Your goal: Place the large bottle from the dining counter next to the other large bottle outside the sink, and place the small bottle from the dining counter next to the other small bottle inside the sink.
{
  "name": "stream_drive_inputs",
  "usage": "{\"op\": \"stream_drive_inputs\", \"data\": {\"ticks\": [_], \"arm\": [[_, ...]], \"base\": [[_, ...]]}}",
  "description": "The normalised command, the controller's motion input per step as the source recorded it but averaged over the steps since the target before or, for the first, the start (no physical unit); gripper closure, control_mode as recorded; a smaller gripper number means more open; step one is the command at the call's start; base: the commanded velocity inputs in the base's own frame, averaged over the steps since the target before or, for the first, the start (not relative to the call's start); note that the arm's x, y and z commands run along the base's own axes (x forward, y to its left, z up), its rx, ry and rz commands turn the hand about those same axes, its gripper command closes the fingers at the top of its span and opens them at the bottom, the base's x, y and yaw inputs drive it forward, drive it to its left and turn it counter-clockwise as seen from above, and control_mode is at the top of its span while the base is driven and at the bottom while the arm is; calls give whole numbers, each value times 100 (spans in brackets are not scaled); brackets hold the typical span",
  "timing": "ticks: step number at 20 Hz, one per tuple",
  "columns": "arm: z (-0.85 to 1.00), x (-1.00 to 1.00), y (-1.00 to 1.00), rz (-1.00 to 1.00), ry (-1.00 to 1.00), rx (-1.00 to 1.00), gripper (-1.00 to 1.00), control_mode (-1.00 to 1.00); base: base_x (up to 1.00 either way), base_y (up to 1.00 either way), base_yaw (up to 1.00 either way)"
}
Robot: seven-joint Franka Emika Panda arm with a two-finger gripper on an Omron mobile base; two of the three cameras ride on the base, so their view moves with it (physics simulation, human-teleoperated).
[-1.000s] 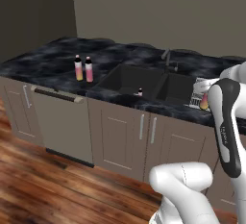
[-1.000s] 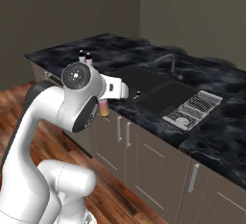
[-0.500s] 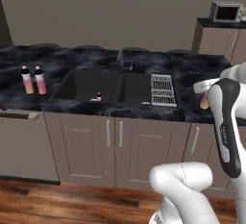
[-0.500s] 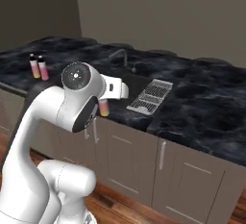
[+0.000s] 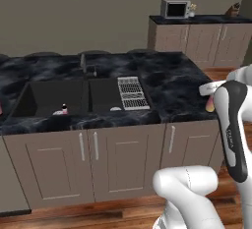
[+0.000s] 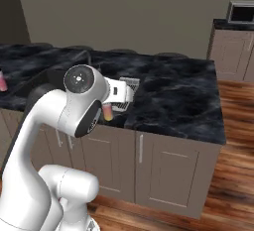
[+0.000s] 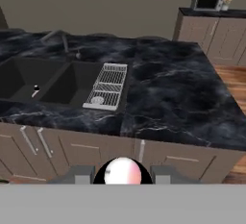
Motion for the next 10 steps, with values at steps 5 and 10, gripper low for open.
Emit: {"op": "stream_drive_inputs", "data": {"ticks": [5,10], "arm": [[0,0,0,0,0,0,100,100],[0,0,0,0,0,0,100,100]], "base": [[0,48,-28],[0,68,-16]]}}
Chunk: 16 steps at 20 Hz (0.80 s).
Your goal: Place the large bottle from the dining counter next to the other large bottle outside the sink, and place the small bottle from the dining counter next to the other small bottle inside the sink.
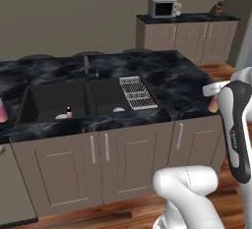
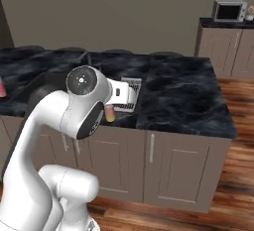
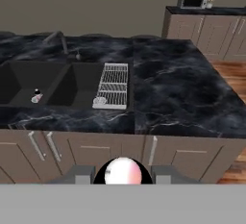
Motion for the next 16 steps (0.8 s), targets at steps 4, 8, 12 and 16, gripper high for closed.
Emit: {"op": "stream_drive_inputs", "data": {"ticks": [4,8,12,16], "arm": [[0,0,0,0,0,0,100,100],[0,0,0,0,0,0,100,100],[0,0,0,0,0,0,100,100],[0,0,0,0,0,0,100,100]], "base": [[0,65,-9],[0,44,0],[2,35,6],[4,41,9]]}}
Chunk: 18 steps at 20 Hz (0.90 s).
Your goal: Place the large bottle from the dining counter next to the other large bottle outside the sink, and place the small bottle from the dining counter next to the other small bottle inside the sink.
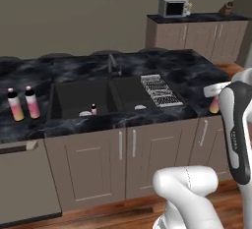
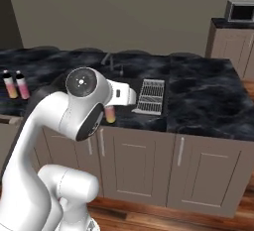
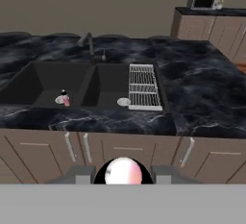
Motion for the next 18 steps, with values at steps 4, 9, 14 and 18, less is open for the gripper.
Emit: {"op": "stream_drive_inputs", "data": {"ticks": [4,9,14,18], "arm": [[0,0,0,0,0,0,100,100],[0,0,0,0,0,0,100,100],[0,0,0,0,0,0,100,100],[0,0,0,0,0,0,100,100]], "base": [[2,53,9],[4,69,6],[11,66,1],[14,61,0]]}}
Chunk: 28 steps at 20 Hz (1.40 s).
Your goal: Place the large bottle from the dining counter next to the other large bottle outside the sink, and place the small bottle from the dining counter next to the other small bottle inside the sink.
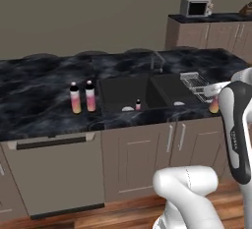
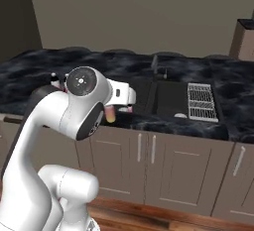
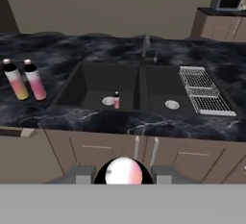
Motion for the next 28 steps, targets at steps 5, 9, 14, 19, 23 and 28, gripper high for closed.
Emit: {"op": "stream_drive_inputs", "data": {"ticks": [5,9,14,19,23,28], "arm": [[0,0,0,0,0,0,100,100],[0,0,0,0,0,0,100,100],[0,0,0,0,0,0,100,100],[0,0,0,0,0,0,100,100],[0,0,0,0,0,0,100,100],[0,0,0,0,0,0,100,100]], "base": [[20,52,0],[36,30,0],[56,17,0],[66,12,0],[62,15,0],[61,15,0]]}}
